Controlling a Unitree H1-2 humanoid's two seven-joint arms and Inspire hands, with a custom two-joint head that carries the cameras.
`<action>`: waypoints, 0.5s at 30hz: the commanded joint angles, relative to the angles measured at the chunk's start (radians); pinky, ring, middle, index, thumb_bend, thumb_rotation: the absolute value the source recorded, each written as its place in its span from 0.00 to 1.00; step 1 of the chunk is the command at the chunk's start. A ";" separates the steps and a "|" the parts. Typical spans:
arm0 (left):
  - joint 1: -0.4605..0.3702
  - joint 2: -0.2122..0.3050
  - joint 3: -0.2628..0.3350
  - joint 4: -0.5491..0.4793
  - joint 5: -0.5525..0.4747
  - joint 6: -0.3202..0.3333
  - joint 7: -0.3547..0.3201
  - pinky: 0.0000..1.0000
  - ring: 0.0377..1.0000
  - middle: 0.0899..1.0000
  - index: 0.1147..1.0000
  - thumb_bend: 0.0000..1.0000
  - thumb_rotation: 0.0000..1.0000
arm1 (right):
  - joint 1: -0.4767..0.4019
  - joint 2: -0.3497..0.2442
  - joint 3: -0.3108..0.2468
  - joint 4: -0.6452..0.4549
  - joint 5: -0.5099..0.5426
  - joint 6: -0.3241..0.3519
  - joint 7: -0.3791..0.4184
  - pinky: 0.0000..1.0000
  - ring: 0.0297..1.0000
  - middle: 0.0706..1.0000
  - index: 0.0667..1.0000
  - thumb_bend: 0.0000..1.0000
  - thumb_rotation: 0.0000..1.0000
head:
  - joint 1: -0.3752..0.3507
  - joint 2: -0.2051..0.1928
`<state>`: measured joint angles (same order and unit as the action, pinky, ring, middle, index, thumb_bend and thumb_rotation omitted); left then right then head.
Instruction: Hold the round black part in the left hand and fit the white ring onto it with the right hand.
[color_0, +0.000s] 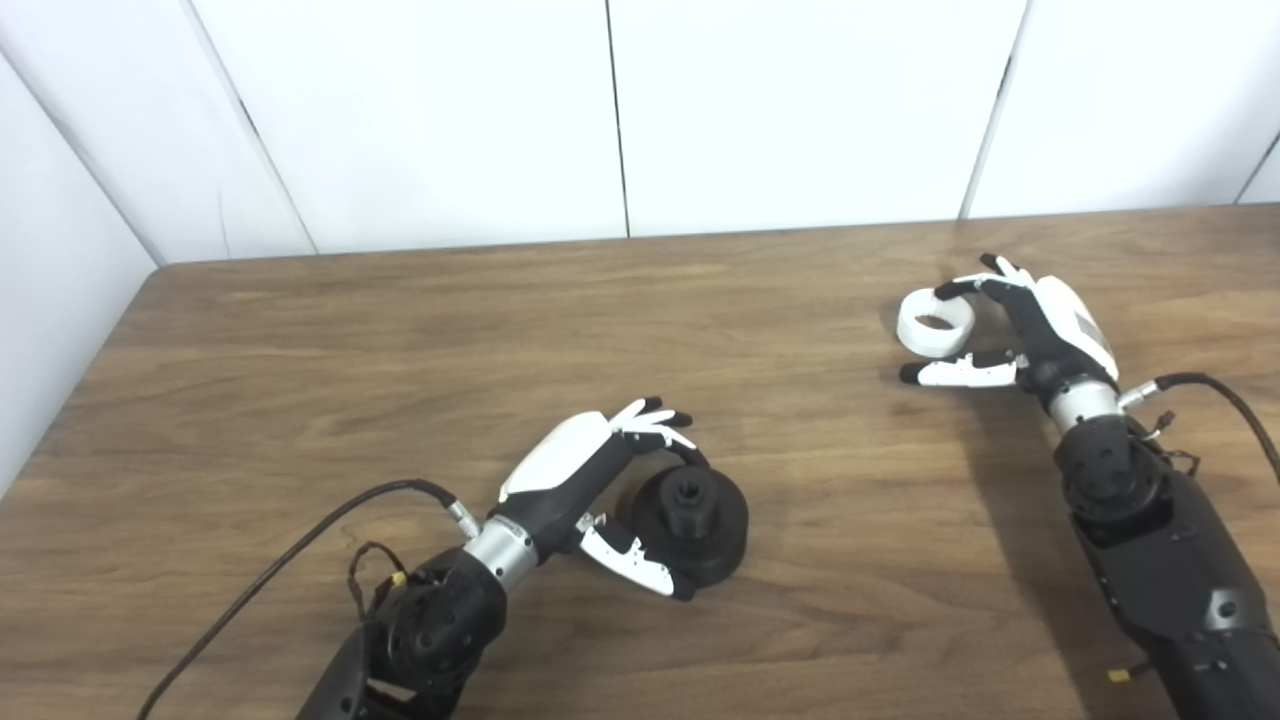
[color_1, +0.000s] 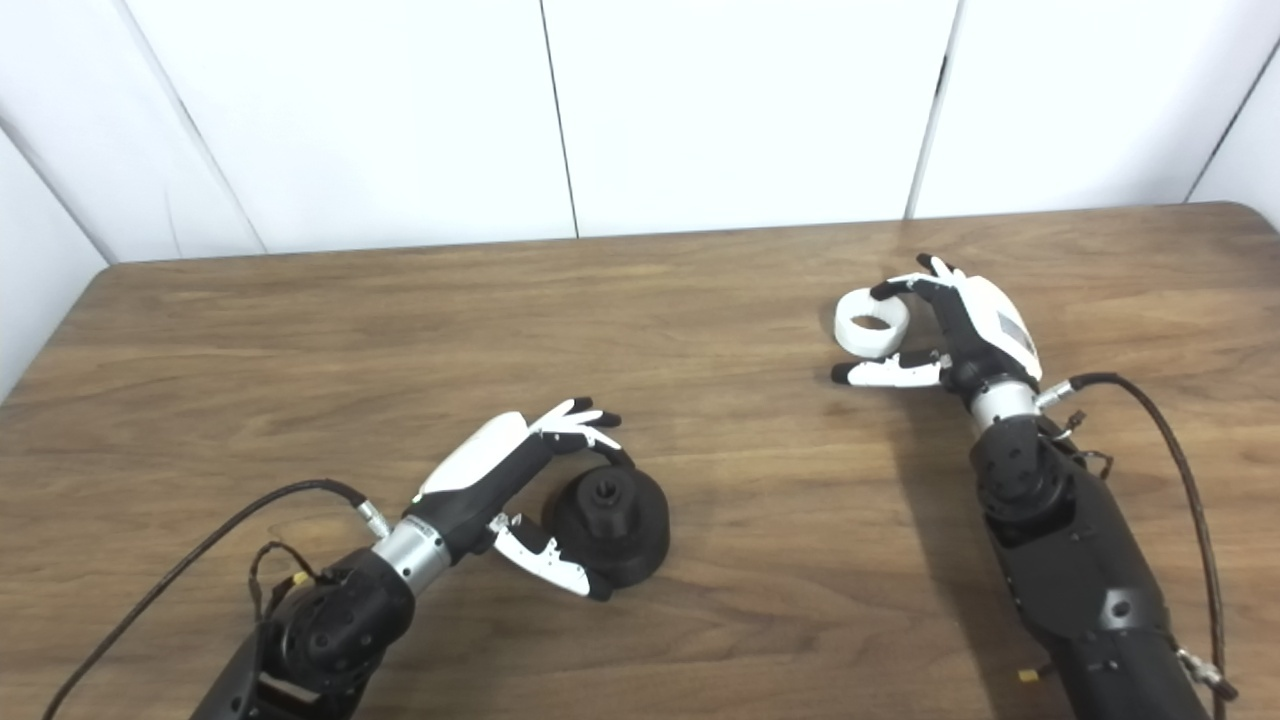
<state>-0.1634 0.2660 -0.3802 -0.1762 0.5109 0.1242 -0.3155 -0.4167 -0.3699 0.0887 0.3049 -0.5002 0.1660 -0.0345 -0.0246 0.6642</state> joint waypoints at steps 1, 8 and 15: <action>0.006 0.008 -0.005 0.018 0.026 -0.001 0.003 0.90 1.00 0.91 0.56 0.89 0.17 | -0.043 -0.017 -0.004 -0.002 0.003 -0.022 -0.012 1.00 1.00 0.97 0.71 0.97 0.33 | -0.001 0.000; 0.006 0.010 -0.009 0.021 0.033 0.013 0.002 0.91 1.00 0.91 0.56 0.89 0.17 | -0.039 -0.016 -0.010 -0.034 0.025 -0.037 -0.015 1.00 1.00 0.96 0.70 0.96 0.32 | 0.001 -0.001; 0.005 0.009 -0.009 0.039 0.029 -0.001 0.012 0.91 1.00 0.92 0.55 0.89 0.17 | -0.028 -0.018 -0.015 -0.096 0.032 -0.028 -0.008 1.00 1.00 0.95 0.70 0.96 0.36 | 0.004 -0.004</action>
<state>-0.1595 0.2651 -0.3820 -0.1643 0.5134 0.1166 -0.2984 -0.4030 -0.3701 0.0860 0.2559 -0.4727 0.1628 -0.0342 -0.0199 0.6596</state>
